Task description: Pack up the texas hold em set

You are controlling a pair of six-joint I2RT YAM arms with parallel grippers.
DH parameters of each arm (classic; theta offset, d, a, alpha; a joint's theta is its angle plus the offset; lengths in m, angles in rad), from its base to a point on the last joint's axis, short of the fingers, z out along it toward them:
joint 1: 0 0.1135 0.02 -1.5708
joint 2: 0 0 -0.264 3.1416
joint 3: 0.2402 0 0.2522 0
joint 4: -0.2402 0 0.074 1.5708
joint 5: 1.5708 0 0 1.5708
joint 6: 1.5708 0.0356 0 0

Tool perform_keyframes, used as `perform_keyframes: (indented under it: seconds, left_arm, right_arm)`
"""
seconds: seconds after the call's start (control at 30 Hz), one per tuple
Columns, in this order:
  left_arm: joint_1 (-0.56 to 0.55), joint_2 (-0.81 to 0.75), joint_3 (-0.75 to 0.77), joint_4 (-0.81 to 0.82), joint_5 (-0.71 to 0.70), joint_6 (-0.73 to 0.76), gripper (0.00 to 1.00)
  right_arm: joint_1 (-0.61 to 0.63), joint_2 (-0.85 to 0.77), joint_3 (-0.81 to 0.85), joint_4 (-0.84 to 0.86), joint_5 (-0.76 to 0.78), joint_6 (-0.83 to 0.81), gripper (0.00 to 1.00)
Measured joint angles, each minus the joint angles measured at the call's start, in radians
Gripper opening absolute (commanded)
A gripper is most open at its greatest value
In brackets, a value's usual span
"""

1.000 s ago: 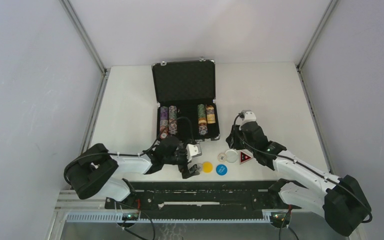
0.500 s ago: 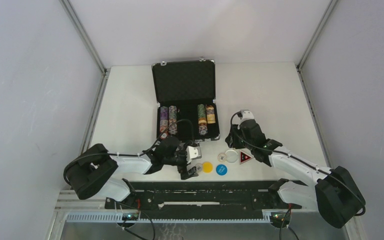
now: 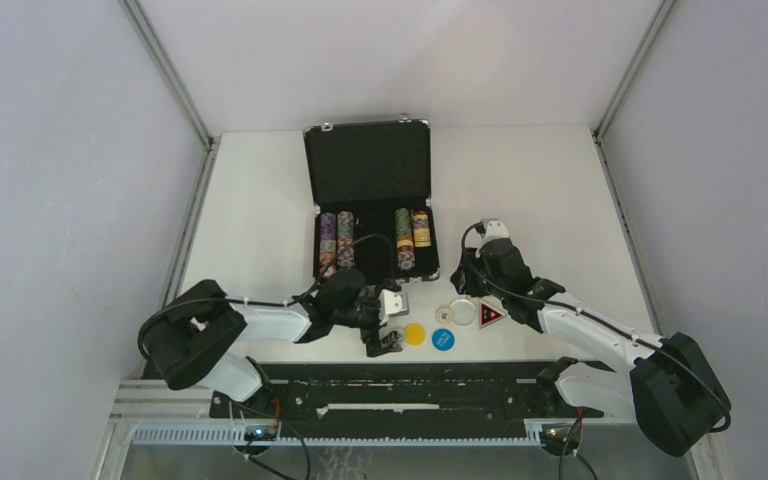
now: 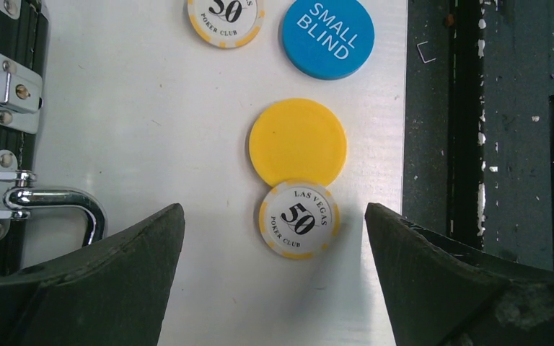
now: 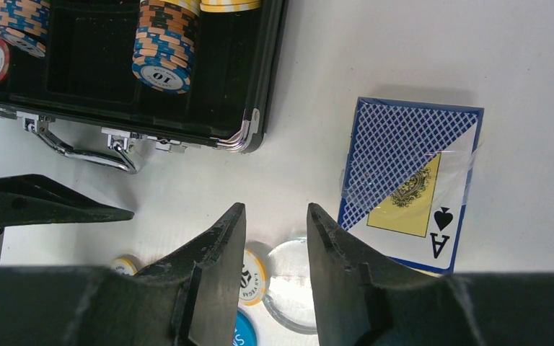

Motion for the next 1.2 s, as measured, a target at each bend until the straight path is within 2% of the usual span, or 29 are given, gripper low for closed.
perform_keyframes:
  seconds: [0.73,0.83,1.2]
  left_arm:
    - [-0.056,0.016,0.007,0.008,0.002,-0.020,0.94]
    - [-0.056,0.020,0.007,0.014,0.001,-0.021,0.89]
    - [-0.056,0.034,0.011,0.031,-0.013,-0.027,0.92]
  right_arm:
    - [0.000,-0.023,-0.028,0.000,0.003,0.000,0.44]
    - [0.000,-0.028,-0.034,0.000,0.003,0.000,0.44]
    - [0.000,-0.029,-0.038,0.000,0.002,0.000,0.43]
